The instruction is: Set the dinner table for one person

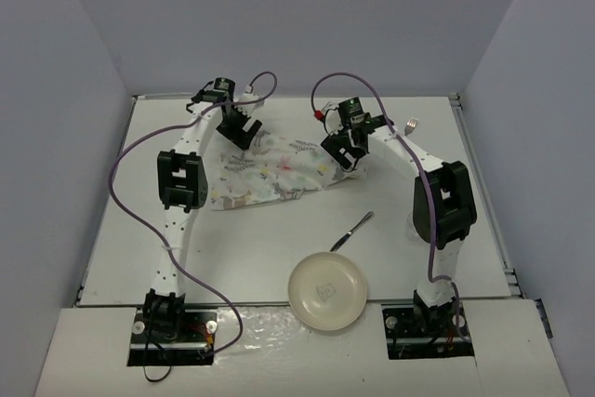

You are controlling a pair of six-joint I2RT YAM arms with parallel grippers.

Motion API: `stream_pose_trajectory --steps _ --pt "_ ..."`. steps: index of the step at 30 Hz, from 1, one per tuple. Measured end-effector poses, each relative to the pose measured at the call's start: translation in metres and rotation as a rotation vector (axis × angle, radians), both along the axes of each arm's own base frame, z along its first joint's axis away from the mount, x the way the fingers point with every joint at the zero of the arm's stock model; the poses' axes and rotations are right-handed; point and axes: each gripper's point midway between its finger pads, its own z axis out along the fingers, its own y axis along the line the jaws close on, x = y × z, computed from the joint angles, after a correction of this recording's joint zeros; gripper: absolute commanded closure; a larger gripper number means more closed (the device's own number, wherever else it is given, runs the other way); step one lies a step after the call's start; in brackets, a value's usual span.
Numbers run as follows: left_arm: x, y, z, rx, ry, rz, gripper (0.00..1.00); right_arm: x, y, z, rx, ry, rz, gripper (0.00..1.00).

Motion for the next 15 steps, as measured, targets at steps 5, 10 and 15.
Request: stream_pose_trajectory --steps 5,10,15 --pt "-0.038 -0.006 -0.004 -0.029 0.088 -0.148 0.13 -0.001 0.003 0.002 0.002 -0.005 0.007 0.01" --pt "-0.089 0.001 -0.003 -0.024 0.152 -0.194 0.1 -0.002 0.004 0.011 0.012 -0.024 0.01 0.01" --pt "-0.098 0.004 -0.003 -0.02 0.14 -0.17 0.07 -0.002 0.006 0.02 0.024 -0.044 0.008 0.01"
